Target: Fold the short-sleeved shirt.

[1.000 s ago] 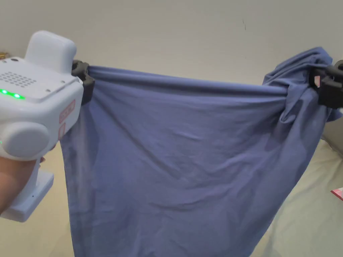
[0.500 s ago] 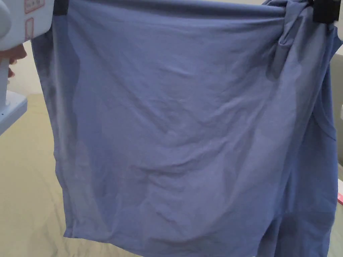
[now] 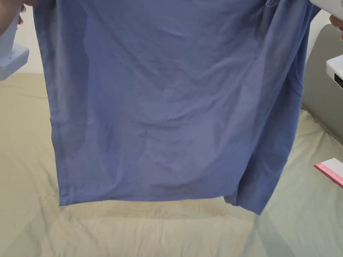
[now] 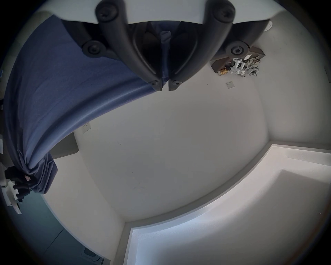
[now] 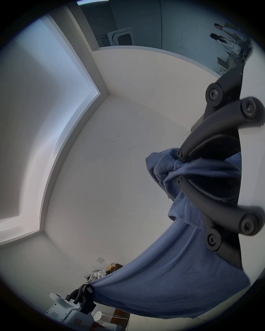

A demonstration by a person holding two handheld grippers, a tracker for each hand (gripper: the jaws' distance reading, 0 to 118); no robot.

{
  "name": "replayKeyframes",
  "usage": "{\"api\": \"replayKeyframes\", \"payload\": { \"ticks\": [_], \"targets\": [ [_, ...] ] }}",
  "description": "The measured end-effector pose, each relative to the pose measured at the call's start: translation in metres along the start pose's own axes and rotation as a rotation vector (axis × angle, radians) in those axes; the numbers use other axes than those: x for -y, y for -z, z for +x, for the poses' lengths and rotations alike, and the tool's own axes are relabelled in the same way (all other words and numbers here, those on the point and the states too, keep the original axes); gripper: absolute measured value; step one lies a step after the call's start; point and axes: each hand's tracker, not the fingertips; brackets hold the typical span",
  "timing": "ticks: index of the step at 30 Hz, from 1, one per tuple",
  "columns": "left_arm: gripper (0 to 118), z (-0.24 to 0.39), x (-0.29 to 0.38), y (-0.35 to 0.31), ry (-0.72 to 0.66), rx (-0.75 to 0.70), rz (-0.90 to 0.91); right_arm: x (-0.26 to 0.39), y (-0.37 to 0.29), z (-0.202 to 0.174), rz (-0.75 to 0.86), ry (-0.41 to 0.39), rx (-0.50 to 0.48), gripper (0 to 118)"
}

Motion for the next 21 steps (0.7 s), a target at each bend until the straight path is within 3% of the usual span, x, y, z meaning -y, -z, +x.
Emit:
{"api": "replayKeyframes", "payload": {
  "ticks": [10, 17, 21],
  "targets": [
    [4, 0.007, 0.027, 0.052, -0.028, -0.046, -0.024, 0.030, 0.052, -0.050, -0.060, -0.012, -0.017, 12],
    [4, 0.039, 0.122, 0.020, 0.006, 0.021, -0.138, 0.114, 0.035, -0.105, -0.178, 0.030, -0.186, 13],
    [4, 0.061, 0.203, -0.018, 0.028, 0.066, -0.234, 0.160, -0.023, -0.154, -0.273, 0.062, -0.288, 13]
  ]
}}
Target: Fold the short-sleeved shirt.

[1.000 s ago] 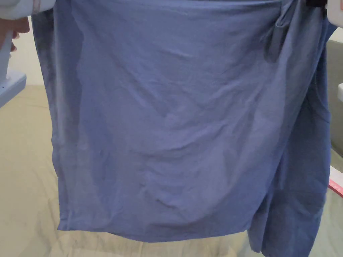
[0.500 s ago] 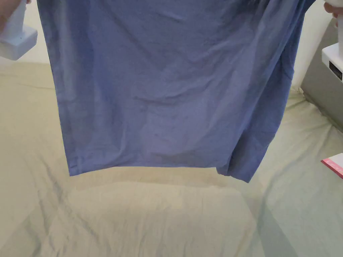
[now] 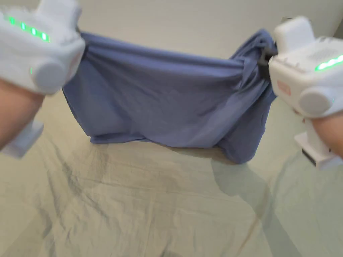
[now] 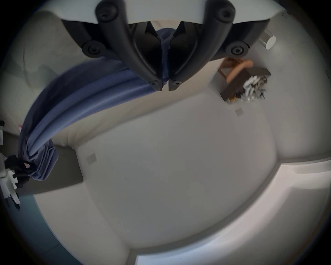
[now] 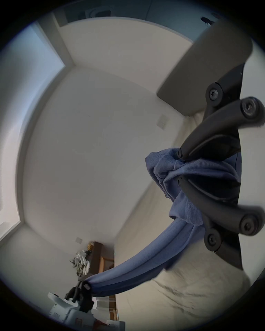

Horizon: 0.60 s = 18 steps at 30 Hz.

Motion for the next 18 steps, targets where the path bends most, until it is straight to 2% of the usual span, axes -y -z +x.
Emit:
{"api": "replayKeyframes", "payload": {
  "ticks": [3, 6, 11, 15, 18],
  "targets": [
    [4, 0.022, 0.073, -0.019, -0.021, 0.076, -0.144, 0.055, -0.017, -0.028, -0.066, 0.015, -0.079, 12],
    [4, 0.044, 0.141, -0.049, 0.012, 0.132, -0.284, 0.108, -0.050, -0.064, -0.123, -0.028, -0.176, 13],
    [4, 0.063, 0.237, -0.107, 0.072, 0.215, -0.483, 0.185, -0.114, -0.121, -0.230, -0.197, -0.365, 13],
    [4, 0.068, 0.284, -0.152, 0.160, 0.303, -0.615, 0.217, -0.171, -0.164, -0.283, -0.381, -0.493, 12],
    [4, 0.069, 0.301, -0.180, 0.185, 0.332, -0.689, 0.237, -0.196, -0.172, -0.322, -0.435, -0.573, 13]
  ]
}}
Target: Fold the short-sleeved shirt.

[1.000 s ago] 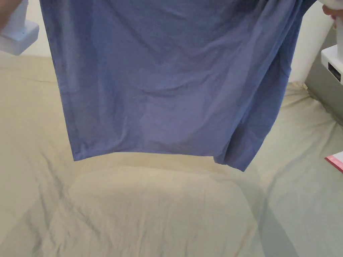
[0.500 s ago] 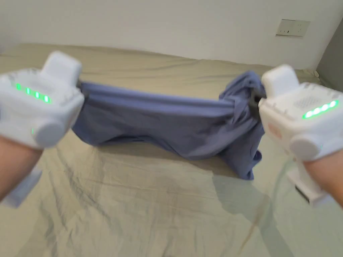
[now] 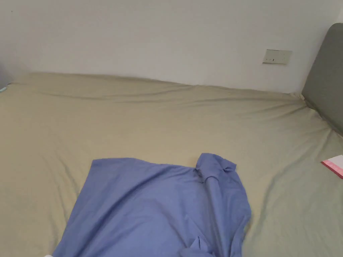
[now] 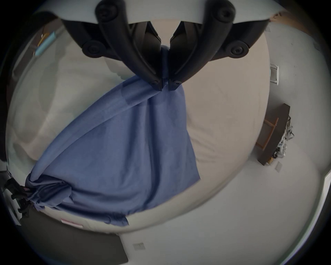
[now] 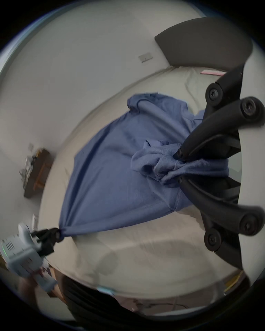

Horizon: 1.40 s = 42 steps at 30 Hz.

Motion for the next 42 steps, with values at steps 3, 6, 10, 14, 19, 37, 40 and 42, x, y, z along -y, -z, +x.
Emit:
{"api": "replayKeyframes", "payload": {
  "ticks": [3, 6, 10, 14, 19, 37, 40, 42],
  "targets": [
    [4, 0.010, 0.021, -0.012, 0.031, 0.028, -0.036, -0.004, -0.021, -0.019, -0.035, 0.004, -0.075, 13],
    [4, 0.021, 0.036, -0.028, 0.053, 0.046, -0.053, -0.002, -0.038, -0.030, -0.055, 0.017, -0.103, 12],
    [4, 0.036, 0.052, -0.043, 0.088, 0.079, -0.086, 0.009, -0.060, -0.038, -0.088, 0.056, -0.155, 12],
    [4, 0.048, 0.060, -0.053, 0.081, 0.115, -0.107, 0.010, -0.082, -0.056, -0.126, 0.095, -0.186, 12],
    [5, 0.056, 0.063, -0.047, 0.002, 0.128, -0.096, 0.029, -0.077, -0.062, -0.135, 0.149, -0.157, 13],
    [85, -0.041, -0.120, -0.220, -0.498, -0.059, 0.826, -0.100, -0.201, 0.119, 0.408, 0.649, 0.475, 104],
    [54, -0.035, -0.143, -0.249, -0.478, -0.191, 0.937, -0.141, -0.224, 0.108, 0.479, 0.649, 0.581, 89],
    [28, -0.029, -0.153, -0.260, -0.459, -0.214, 0.987, -0.153, -0.228, 0.101, 0.501, 0.635, 0.593, 45]
  ]
}}
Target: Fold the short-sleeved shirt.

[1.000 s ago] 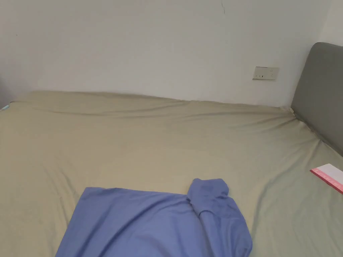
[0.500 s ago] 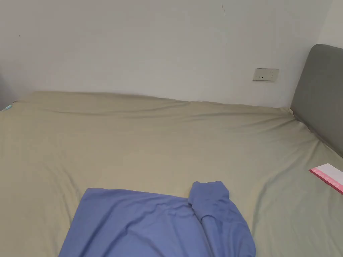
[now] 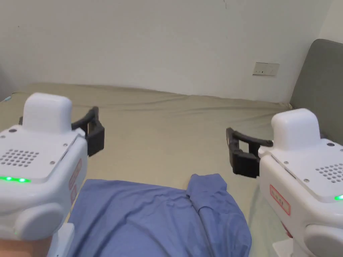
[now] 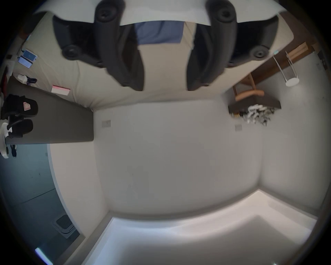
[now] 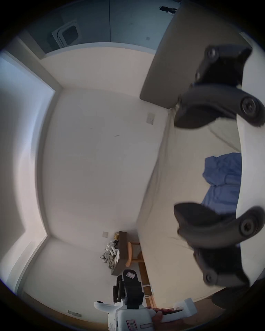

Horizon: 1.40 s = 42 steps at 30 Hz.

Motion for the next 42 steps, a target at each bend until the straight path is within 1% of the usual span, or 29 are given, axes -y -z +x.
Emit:
{"api": "replayKeyframes", "payload": {
  "ticks": [1, 2, 3, 5, 8, 11, 12, 13, 14, 17, 20, 22, 24, 25, 26, 27, 28, 29, 30, 31, 32, 33, 35, 36, 38, 40, 42],
  "targets": [
    [18, 0.005, -0.003, -0.001, -0.001, -0.012, 0.022, 0.000, 0.004, 0.003, -0.001, 0.007, -0.003, 20],
    [8, 0.009, -0.004, -0.003, -0.012, -0.026, 0.047, 0.000, 0.005, 0.002, 0.004, 0.023, -0.011, 6],
    [0, 0.012, -0.004, -0.005, -0.012, -0.029, 0.065, 0.001, 0.005, -0.001, 0.011, 0.029, -0.007, 6],
    [0, 0.018, -0.006, -0.004, -0.011, -0.018, 0.047, 0.005, 0.008, -0.003, 0.039, 0.037, -0.015, 3],
    [0, 0.025, -0.002, 0.002, -0.011, 0.015, 0.015, 0.011, 0.018, -0.010, 0.008, -0.030, 0.032, 2],
    [0, 0.032, 0.007, 0.012, 0.026, 0.032, -0.017, 0.019, 0.028, -0.011, 0.007, -0.032, 0.074, 2],
    [0, 0.033, 0.011, 0.016, 0.039, 0.036, -0.031, 0.023, 0.031, -0.009, 0.001, -0.027, 0.073, 2],
    [0, 0.033, 0.014, 0.020, 0.041, 0.037, -0.036, 0.019, 0.032, -0.018, -0.005, -0.022, 0.072, 2],
    [0, 0.034, 0.019, 0.025, 0.047, 0.037, -0.051, 0.022, 0.036, -0.018, -0.011, -0.019, 0.073, 2],
    [0, 0.033, 0.038, 0.044, 0.062, 0.039, -0.104, 0.031, 0.051, -0.024, -0.040, -0.032, 0.079, 2],
    [0, 0.027, 0.072, 0.080, 0.080, 0.076, -0.240, 0.048, 0.072, -0.025, -0.083, -0.027, 0.069, 2],
    [0, 0.018, 0.111, 0.112, 0.038, 0.064, -0.318, 0.061, 0.089, -0.026, -0.126, -0.025, 0.065, 2],
    [0, 0.005, 0.156, 0.151, 0.029, 0.062, -0.472, 0.081, 0.109, -0.023, -0.198, -0.028, 0.063, 2],
    [0, -0.001, 0.176, 0.167, 0.013, 0.048, -0.520, 0.090, 0.117, -0.020, -0.224, -0.024, 0.059, 2],
    [15, -0.008, 0.198, 0.186, -0.001, 0.037, -0.590, 0.099, 0.125, -0.015, -0.247, -0.016, 0.057, 2],
    [47, -0.014, 0.216, 0.206, 0.008, 0.039, -0.674, 0.107, 0.132, -0.013, -0.267, -0.012, 0.061, 2],
    [73, -0.020, 0.234, 0.225, 0.005, 0.046, -0.729, 0.115, 0.139, -0.010, -0.286, -0.011, 0.071, 2],
    [91, -0.025, 0.249, 0.240, 0.004, 0.035, -0.751, 0.123, 0.145, -0.002, -0.307, -0.011, 0.081, 2],
    [103, -0.030, 0.266, 0.258, 0.014, 0.023, -0.784, 0.130, 0.152, 0.002, -0.328, -0.009, 0.089, 2],
    [107, -0.034, 0.280, 0.275, 0.023, 0.009, -0.809, 0.137, 0.158, 0.006, -0.345, -0.005, 0.096, 2],
    [108, -0.038, 0.292, 0.290, 0.026, -0.005, -0.829, 0.143, 0.164, 0.009, -0.361, -0.003, 0.100, 2],
    [108, -0.043, 0.304, 0.306, 0.017, -0.020, -0.851, 0.155, 0.169, 0.021, -0.383, -0.009, 0.103, 2],
    [108, -0.053, 0.327, 0.335, -0.030, -0.027, -0.908, 0.172, 0.181, 0.029, -0.441, -0.049, 0.136, 2],
    [108, -0.056, 0.337, 0.348, -0.027, -0.041, -0.944, 0.179, 0.184, 0.033, -0.465, -0.052, 0.141, 2],
    [108, -0.059, 0.350, 0.363, -0.004, -0.054, -0.956, 0.191, 0.187, 0.046, -0.486, -0.027, 0.146, 2],
    [108, -0.053, 0.354, 0.363, 0.003, -0.016, -0.982, 0.196, 0.190, 0.051, -0.505, -0.013, 0.148, 2],
    [106, -0.056, 0.349, 0.364, -0.033, 0.007, -0.975, 0.200, 0.189, 0.055, -0.515, -0.018, 0.152, 2]
  ]
}}
